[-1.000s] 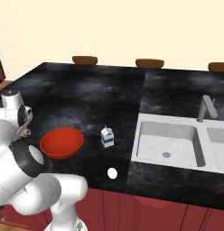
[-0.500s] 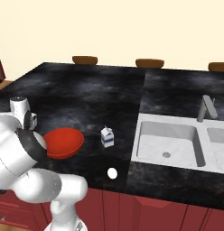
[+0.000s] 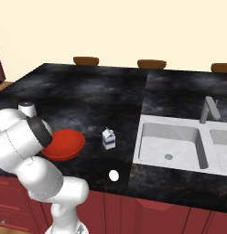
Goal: Gather the eggs and milk located in the vicinity of the sink area and place them right next to the bowl.
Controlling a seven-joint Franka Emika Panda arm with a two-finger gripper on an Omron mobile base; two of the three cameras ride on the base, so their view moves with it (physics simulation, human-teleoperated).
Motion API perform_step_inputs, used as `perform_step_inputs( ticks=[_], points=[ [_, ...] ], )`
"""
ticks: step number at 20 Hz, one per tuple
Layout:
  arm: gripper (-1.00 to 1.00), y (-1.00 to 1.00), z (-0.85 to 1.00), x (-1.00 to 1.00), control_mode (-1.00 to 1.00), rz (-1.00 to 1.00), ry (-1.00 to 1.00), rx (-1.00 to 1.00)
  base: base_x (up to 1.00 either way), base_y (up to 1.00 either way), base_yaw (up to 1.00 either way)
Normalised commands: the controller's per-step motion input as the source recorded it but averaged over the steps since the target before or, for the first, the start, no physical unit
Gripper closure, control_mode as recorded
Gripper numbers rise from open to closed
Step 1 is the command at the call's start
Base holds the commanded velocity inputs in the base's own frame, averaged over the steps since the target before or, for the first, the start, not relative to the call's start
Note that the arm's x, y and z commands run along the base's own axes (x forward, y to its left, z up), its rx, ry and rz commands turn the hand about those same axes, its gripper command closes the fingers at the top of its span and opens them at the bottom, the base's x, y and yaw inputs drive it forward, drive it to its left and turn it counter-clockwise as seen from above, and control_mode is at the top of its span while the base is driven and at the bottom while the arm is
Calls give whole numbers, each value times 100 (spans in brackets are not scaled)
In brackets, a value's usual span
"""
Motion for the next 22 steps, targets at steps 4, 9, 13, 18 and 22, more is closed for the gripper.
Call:
perform_step_inputs(
  ticks=[4,9,13,18,22],
  points=[
    [100,0,-25,2,-100,0,1,0,0,0,0],
    [100,-1,-17,0,-100,0,0,0,0,0,0],
    [100,-4,-13,0,-100,0,0,0,0,0,0],
    [100,-9,-11,0,-100,0,0,0,0,0,0],
    [100,-13,-9,1,-100,0,-1,0,0,0,0]
  ],
)
